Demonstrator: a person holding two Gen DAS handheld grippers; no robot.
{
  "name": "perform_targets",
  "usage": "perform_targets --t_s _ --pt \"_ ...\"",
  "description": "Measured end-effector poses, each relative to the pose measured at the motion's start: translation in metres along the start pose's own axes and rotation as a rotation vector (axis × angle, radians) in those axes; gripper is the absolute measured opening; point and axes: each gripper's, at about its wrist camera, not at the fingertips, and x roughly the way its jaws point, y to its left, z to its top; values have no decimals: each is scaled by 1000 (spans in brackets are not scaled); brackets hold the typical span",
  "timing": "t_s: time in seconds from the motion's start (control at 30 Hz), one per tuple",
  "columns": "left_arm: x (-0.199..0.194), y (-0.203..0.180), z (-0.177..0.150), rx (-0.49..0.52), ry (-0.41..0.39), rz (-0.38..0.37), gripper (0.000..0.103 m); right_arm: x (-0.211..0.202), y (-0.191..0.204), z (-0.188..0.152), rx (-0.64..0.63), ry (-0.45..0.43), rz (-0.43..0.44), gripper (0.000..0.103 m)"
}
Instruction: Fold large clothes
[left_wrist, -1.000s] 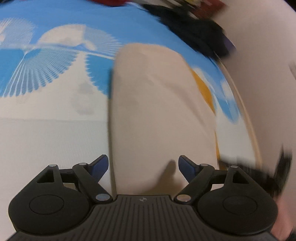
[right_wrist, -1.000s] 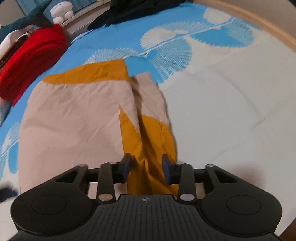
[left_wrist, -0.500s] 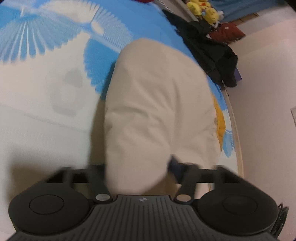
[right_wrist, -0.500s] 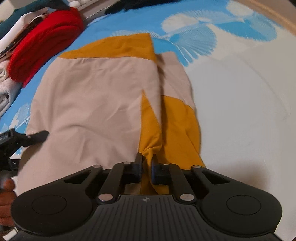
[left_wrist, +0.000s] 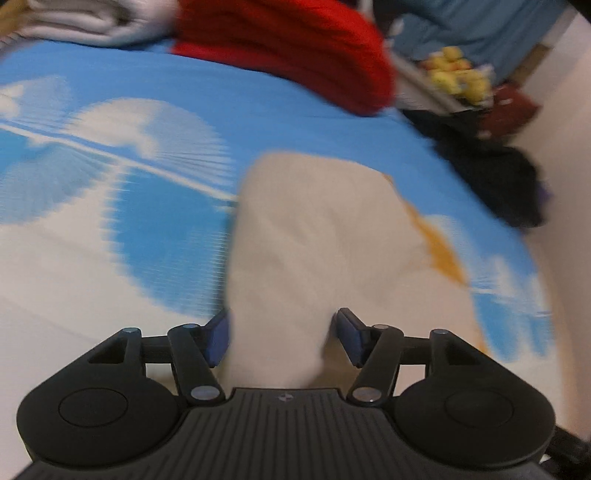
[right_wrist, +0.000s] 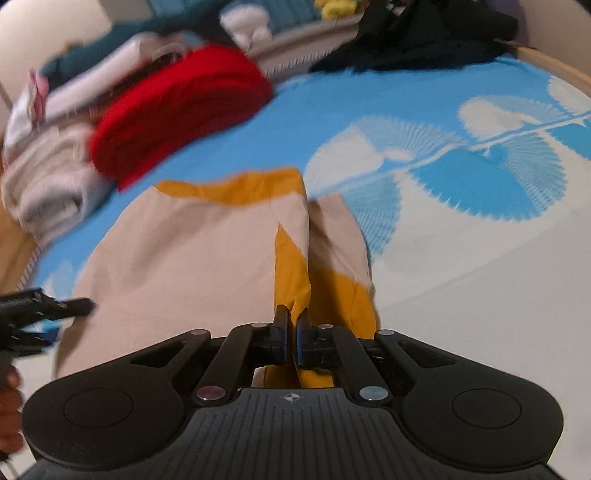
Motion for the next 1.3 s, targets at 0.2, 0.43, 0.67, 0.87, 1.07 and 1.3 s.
perform_targets --t_s 0.2,0.43,0.67,0.87,1.07,1.3 --pt "-36 1 -10 191 6 -77 64 21 12 -12 2 51 -144 4" --pt "-32 3 -43 301 85 0 64 0 29 -18 -32 -6 -214 20" --pt "-25 -1 -82 470 202 5 80 -1 35 -44 -50 89 -208 21" --pt "-98 -11 -74 460 -75 58 87 -35 35 -46 -25 -19 -256 22" --pt "-194 -17 -103 415 -343 121 103 -148 65 -48 -87 -380 -148 42" --pt "-281 -27 -186 391 -476 180 103 -240 59 -97 -135 -552 -134 48"
